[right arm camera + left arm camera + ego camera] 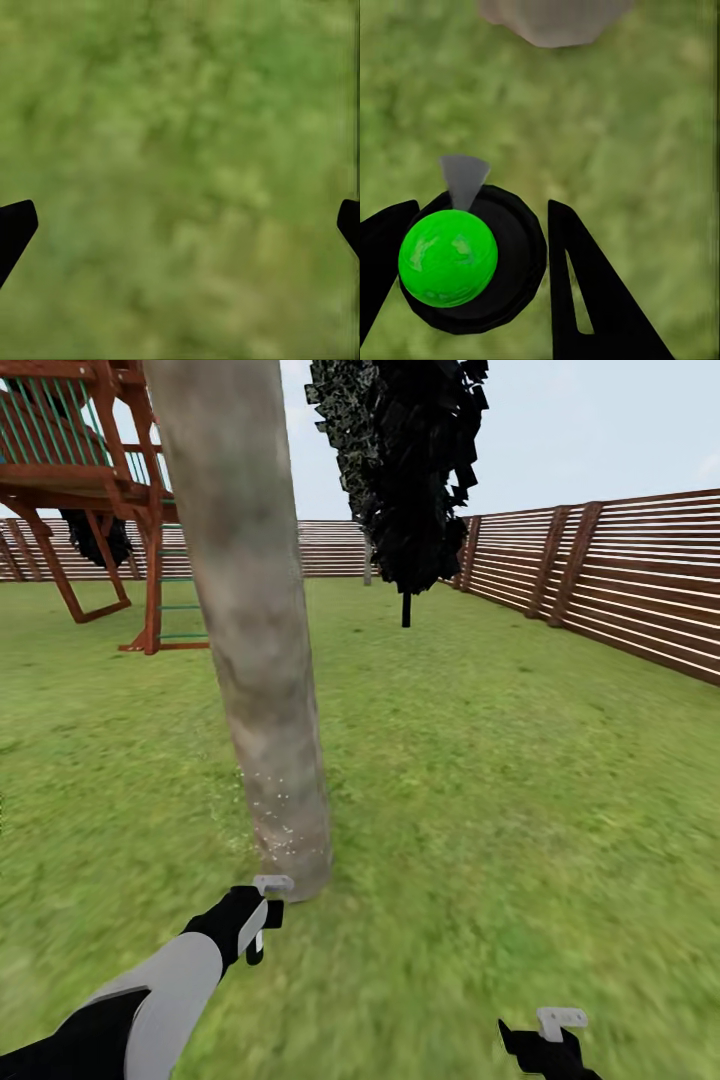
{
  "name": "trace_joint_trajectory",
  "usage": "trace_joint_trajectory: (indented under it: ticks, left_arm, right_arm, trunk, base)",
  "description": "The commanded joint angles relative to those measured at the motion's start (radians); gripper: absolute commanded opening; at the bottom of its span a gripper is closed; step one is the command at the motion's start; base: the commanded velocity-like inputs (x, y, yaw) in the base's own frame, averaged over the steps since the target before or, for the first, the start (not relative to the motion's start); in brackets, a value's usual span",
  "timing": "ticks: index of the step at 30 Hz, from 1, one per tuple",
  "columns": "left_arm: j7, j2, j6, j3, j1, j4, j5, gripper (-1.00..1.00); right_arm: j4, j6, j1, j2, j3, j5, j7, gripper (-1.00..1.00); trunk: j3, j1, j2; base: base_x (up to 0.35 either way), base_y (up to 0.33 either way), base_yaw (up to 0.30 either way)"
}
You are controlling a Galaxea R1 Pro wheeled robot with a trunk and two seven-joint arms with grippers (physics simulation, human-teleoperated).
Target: In the garden, pick up the pesticide atomizer on the floor and spray pesticide onto both trees until each tree trunk is fully covered.
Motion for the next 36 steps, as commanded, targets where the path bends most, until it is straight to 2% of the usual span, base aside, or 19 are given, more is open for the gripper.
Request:
trace_joint_trajectory:
  ticks: [1,8,20,36]
  left_arm:
    - [0.0,-0.001,0.0,0.0,0.0,0.0,0.0,-1.0]
    - [0.0,-0.001,-0.001,0.0,0.0,0.0,0.0,-1.0]
    - [0.0,-0.001,-0.001,0.0,0.0,0.0,0.0,-1.0]
    - [-0.001,-0.001,-0.001,0.0,0.0,0.0,0.0,-1.0]
  right_arm:
    - [0.0,0.0,0.0,0.0,0.0,0.0,0.0,1.0]
    - [0.0,0.0,0.0,0.0,0.0,0.0,0.0,1.0]
    - [0.001,0.0,0.0,0.0,0.0,0.0,0.0,1.0]
    - [0.001,0.0,0.0,0.0,0.0,0.0,0.0,1.0]
  trunk:
    - [0.0,0.0,0.0]
    - [0.0,0.0,0.0]
    - [0.0,0.0,0.0]
    - [0.0,0.0,0.0]
  base:
    - [0.027,-0.272,0.228]
    - [0.003,-0.276,0.249]
    - [0.0,-0.277,0.045]
    - [0.068,-0.277,0.23]
